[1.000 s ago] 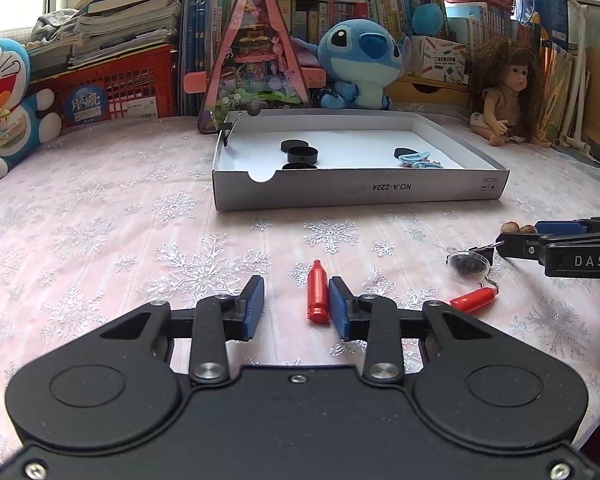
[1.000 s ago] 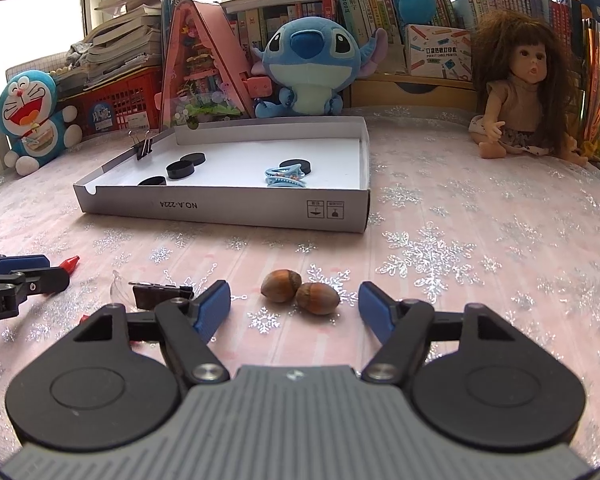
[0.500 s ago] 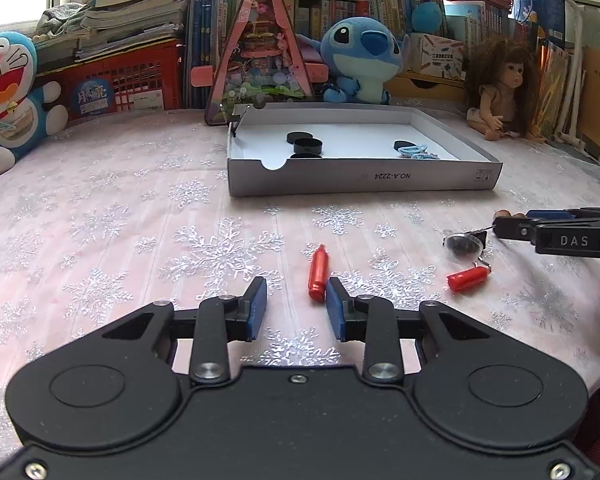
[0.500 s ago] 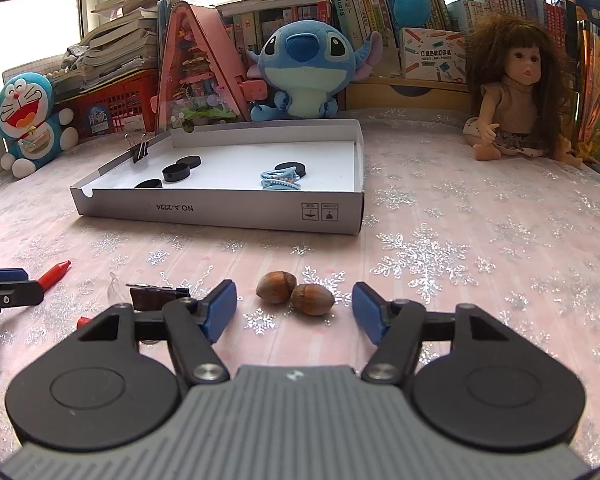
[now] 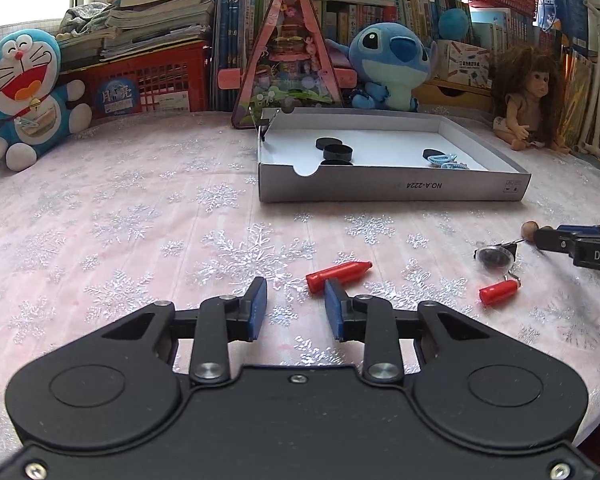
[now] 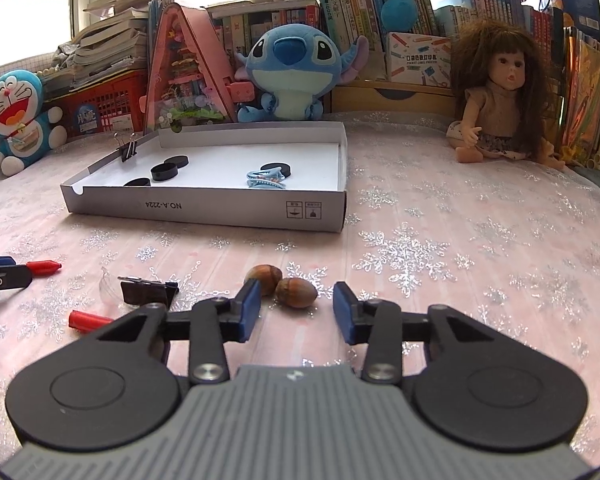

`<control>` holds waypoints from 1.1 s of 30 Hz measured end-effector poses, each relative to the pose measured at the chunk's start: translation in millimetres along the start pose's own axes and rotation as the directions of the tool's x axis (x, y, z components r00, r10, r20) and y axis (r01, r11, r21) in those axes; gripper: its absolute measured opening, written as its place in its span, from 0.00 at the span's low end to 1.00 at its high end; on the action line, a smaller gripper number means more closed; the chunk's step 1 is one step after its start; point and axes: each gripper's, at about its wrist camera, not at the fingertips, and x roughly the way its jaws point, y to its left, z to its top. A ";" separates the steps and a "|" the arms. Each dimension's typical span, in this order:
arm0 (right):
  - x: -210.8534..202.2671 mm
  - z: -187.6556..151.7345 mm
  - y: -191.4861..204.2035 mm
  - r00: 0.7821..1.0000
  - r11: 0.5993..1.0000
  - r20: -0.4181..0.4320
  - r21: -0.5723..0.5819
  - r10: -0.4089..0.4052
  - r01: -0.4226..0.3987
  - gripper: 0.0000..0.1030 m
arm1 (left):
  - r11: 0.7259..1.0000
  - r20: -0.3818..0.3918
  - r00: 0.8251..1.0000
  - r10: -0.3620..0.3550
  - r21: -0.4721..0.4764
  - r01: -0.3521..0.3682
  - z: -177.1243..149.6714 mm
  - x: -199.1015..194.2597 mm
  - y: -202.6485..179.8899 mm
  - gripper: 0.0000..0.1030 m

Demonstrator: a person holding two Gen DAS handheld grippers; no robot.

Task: Organize rigid objects
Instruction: 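Grasp a red crayon with the left tool while the right tool grasps a brown hazelnut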

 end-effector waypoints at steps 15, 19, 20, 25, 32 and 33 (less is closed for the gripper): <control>2.9 -1.4 1.4 1.000 1.000 0.000 0.006 -0.013 0.013 0.42 | 0.997 0.015 0.998 0.060 -0.038 -0.060 8.1 19.1 4.0 0.29; 3.1 -1.7 1.9 1.000 1.000 0.001 0.009 -0.012 0.012 0.42 | 0.997 0.016 0.997 0.072 -0.020 -0.071 4.0 13.9 6.7 0.29; 3.0 -1.5 1.5 1.000 1.000 0.000 0.007 -0.013 0.013 0.42 | 0.997 0.017 0.997 0.078 -0.021 -0.078 3.8 13.7 7.7 0.29; 3.0 -1.3 1.4 1.000 1.000 0.001 0.007 -0.013 0.013 0.42 | 0.993 0.016 0.994 0.108 -0.042 -0.108 6.3 15.7 13.9 0.29; 2.9 -1.3 1.4 1.000 1.000 0.000 0.006 -0.013 0.013 0.42 | 0.999 0.040 0.998 0.047 -0.014 -0.047 4.1 9.7 5.9 0.40; 2.9 -1.2 1.4 1.000 1.000 0.000 0.006 -0.013 0.013 0.42 | 0.999 0.046 0.998 0.042 -0.005 -0.042 3.0 8.8 3.5 0.41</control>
